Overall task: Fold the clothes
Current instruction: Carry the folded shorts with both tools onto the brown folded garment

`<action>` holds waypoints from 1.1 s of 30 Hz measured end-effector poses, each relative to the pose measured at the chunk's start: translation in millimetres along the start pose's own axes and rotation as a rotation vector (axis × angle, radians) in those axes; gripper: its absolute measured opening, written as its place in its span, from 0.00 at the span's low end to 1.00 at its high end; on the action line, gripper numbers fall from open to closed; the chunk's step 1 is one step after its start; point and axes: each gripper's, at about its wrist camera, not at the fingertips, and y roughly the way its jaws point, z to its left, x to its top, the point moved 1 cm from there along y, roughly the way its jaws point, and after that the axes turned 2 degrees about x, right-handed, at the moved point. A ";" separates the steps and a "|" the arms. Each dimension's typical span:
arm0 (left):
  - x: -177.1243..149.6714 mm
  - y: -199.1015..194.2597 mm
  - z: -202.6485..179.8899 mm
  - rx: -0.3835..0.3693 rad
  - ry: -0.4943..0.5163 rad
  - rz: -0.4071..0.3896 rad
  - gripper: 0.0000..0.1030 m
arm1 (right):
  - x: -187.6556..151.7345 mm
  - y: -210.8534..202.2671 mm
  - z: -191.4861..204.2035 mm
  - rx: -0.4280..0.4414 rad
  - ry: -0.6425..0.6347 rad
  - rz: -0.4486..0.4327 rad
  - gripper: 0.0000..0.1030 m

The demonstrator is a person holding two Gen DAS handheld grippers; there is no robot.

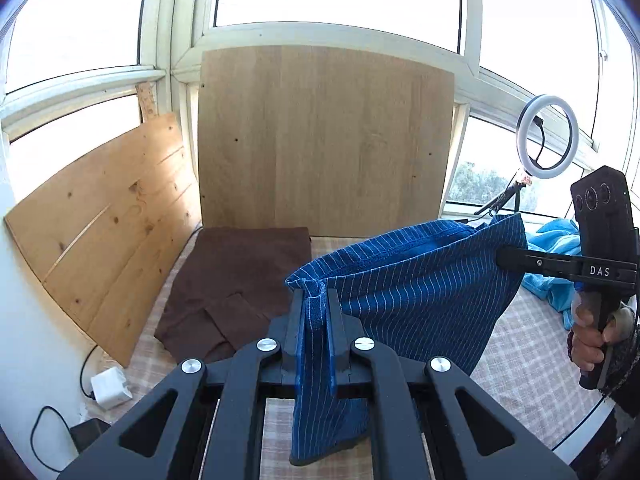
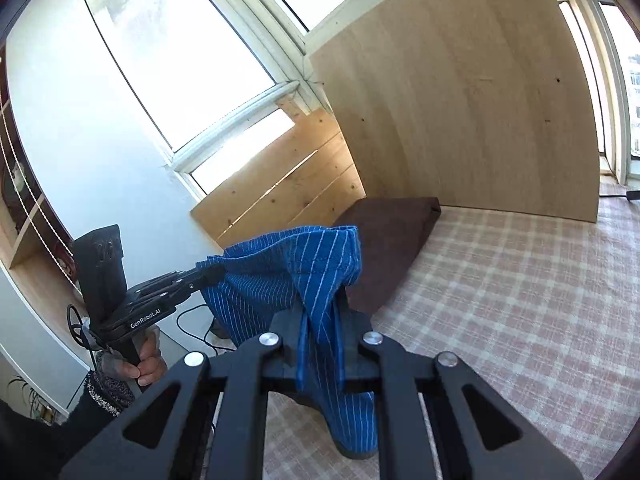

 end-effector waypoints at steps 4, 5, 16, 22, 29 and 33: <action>34.7 -13.1 49.7 0.037 -0.012 -0.053 0.07 | 28.7 36.9 32.8 -0.006 -0.051 -0.025 0.10; 43.3 -9.9 61.6 0.040 -0.016 -0.052 0.07 | 35.6 48.1 36.4 -0.003 -0.048 -0.027 0.10; 88.1 156.7 156.9 0.030 -0.040 0.095 0.07 | 84.3 199.2 -48.5 -0.167 0.144 0.051 0.10; 75.7 273.4 171.2 0.097 -0.022 0.256 0.10 | 87.5 273.2 -113.6 -0.308 0.115 0.192 0.12; 83.1 305.7 183.6 0.157 -0.013 0.258 0.29 | 108.8 278.4 -143.7 -0.419 0.118 0.165 0.28; 80.0 312.8 179.8 0.154 0.050 0.304 0.32 | 103.5 284.2 -112.2 -0.296 0.018 0.188 0.28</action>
